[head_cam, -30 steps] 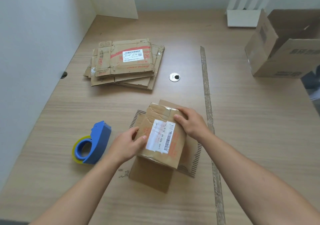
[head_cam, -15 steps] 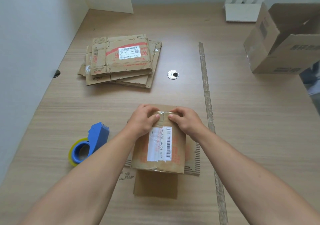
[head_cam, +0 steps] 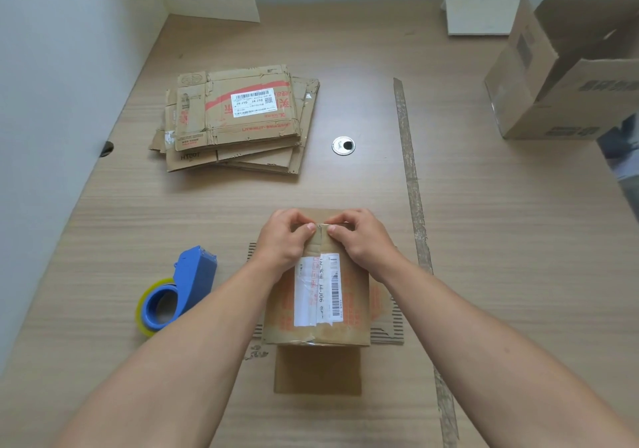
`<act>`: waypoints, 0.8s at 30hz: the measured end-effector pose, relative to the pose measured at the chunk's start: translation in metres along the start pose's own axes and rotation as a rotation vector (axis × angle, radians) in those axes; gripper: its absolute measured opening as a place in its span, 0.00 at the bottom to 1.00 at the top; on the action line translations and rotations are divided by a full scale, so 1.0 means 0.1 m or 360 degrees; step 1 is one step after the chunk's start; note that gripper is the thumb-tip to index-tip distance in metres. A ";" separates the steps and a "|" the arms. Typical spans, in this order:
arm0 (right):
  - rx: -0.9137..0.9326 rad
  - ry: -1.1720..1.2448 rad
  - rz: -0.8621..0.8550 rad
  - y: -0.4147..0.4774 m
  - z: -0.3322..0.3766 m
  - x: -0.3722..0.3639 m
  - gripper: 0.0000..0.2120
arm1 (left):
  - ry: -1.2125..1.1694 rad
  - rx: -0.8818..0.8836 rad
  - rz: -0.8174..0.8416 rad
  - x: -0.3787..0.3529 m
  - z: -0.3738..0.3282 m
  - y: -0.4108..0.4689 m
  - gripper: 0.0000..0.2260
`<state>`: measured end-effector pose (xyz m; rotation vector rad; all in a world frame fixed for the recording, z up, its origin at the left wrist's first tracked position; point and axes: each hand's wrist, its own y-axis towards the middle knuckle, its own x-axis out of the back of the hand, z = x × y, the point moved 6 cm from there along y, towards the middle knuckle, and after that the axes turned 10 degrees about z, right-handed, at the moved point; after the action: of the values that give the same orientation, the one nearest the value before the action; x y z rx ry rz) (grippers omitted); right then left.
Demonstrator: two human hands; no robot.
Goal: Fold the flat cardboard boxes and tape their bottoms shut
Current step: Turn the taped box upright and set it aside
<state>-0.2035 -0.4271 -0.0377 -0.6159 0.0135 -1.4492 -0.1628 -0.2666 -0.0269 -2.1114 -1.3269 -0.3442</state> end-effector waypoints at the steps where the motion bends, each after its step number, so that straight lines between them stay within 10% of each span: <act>1: 0.0003 -0.0020 -0.0001 0.00 0.00 0.00 0.07 | 0.0019 0.0002 0.0002 0.00 -0.01 0.00 0.03; 12: 0.0050 -0.0070 -0.0110 -0.05 -0.02 0.05 0.09 | -0.0004 0.0087 0.0052 0.08 0.28 -0.50 0.35; 24: -0.0272 0.0100 -0.0458 -0.25 -0.20 0.23 0.10 | -0.0480 0.0420 -0.0111 -0.05 0.76 -1.32 0.39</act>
<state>-0.2300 -0.4564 -0.0365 -0.7337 0.1026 -1.7587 -0.2891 -0.1823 -0.0415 -1.9492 -1.5255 0.1232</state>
